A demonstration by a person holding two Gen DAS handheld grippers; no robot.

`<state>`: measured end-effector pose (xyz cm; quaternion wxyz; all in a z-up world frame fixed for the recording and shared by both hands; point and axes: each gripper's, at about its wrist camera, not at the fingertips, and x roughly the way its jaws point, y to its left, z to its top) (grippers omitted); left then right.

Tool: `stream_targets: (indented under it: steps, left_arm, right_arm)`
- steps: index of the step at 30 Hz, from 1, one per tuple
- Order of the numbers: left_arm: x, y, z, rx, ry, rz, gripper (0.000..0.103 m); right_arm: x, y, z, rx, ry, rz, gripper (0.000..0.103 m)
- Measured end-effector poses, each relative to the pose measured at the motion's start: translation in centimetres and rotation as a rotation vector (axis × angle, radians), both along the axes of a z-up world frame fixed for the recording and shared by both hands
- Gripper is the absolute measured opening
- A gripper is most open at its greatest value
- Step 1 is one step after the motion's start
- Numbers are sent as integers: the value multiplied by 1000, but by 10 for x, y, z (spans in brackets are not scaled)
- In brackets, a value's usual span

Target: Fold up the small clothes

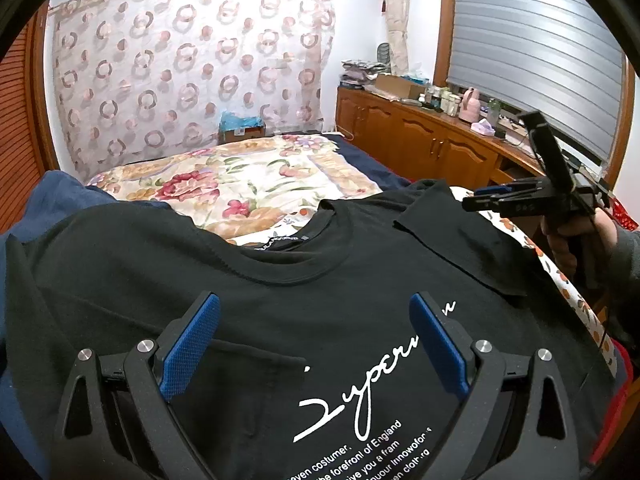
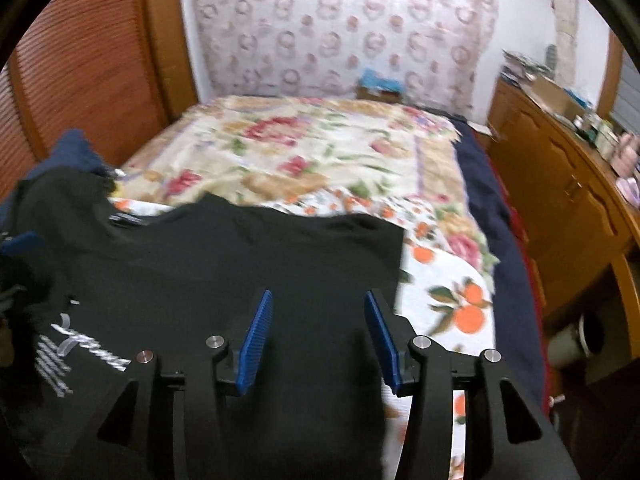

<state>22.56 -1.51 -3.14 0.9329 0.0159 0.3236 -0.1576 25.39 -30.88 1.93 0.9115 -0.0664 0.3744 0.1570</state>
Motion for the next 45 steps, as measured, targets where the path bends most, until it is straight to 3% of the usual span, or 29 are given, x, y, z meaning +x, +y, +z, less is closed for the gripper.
stream_targets:
  steps: [5, 10, 14, 18, 23, 31, 35, 37, 44, 45]
  left_arm:
    - [4, 5, 1, -15, 7, 30, 96]
    - [8, 14, 9, -9, 28, 75, 96]
    - [0, 29, 24, -44, 26, 89, 96]
    - [-3, 49, 40, -2, 12, 148, 96]
    - [-2, 79, 52, 62, 13, 226, 96]
    - [13, 112, 47, 108, 71, 272, 95]
    - [20, 121, 40, 115, 108, 269, 78]
    - [22, 126, 36, 100, 135, 257, 60]
    - [30, 130, 28, 89, 187, 243, 56]
    - [31, 129, 31, 92, 184, 238, 51]
  right_arm:
    - [40, -7, -18, 0, 45, -46, 50]
    - [69, -7, -15, 41, 49, -32, 50]
    - [71, -5, -22, 29, 7, -9, 54]
    - [57, -10, -29, 46, -4, 3, 56]
    - [50, -2, -24, -15, -13, 11, 60]
    - [48, -4, -19, -2, -8, 16, 61]
    - [48, -5, -18, 0, -8, 16, 61]
    - [48, -5, -19, 0, -7, 16, 61]
    - [48, -5, -19, 0, -7, 16, 61]
    - [48, -5, -19, 0, -7, 16, 61]
